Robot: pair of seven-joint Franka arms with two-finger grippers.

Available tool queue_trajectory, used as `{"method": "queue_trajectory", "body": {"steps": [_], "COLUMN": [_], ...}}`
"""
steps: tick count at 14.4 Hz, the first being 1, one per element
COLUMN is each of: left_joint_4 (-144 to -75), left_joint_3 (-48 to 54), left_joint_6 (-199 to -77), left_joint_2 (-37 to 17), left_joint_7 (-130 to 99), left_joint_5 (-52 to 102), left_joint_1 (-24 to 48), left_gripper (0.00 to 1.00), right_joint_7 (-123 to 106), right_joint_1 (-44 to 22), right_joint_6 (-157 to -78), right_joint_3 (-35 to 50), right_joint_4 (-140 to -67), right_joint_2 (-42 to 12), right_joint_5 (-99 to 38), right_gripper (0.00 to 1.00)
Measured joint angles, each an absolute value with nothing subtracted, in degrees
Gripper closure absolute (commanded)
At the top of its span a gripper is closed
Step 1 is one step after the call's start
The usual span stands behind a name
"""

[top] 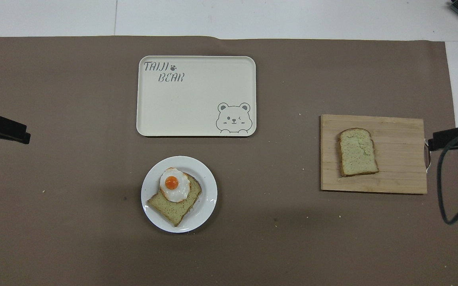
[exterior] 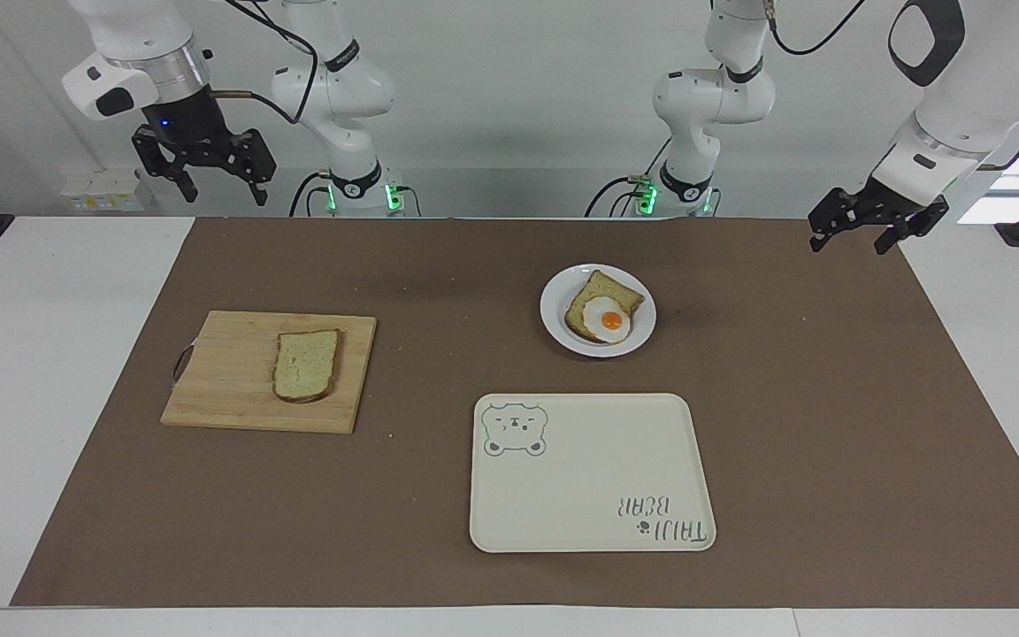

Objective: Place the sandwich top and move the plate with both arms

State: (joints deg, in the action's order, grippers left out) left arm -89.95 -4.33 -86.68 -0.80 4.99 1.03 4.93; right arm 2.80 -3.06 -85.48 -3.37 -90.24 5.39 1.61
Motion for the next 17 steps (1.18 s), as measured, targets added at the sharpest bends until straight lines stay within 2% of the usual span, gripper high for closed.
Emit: {"method": "queue_trajectory", "body": {"steps": [17], "left_joint_4": [-89.95], "left_joint_3": [-4.33], "left_joint_6": [-86.68], "left_joint_2": [-0.8], "left_joint_7": [4.99], "left_joint_5": [1.03], "left_joint_1": [4.93], "left_gripper": [0.0], "right_joint_7": [2.79], "right_joint_1": [-3.06], "right_joint_6": [-86.16], "right_joint_3": [-3.36], "right_joint_4": [-91.26], "right_joint_2": [5.44], "right_joint_5": [1.61], "right_gripper": [0.0]}}
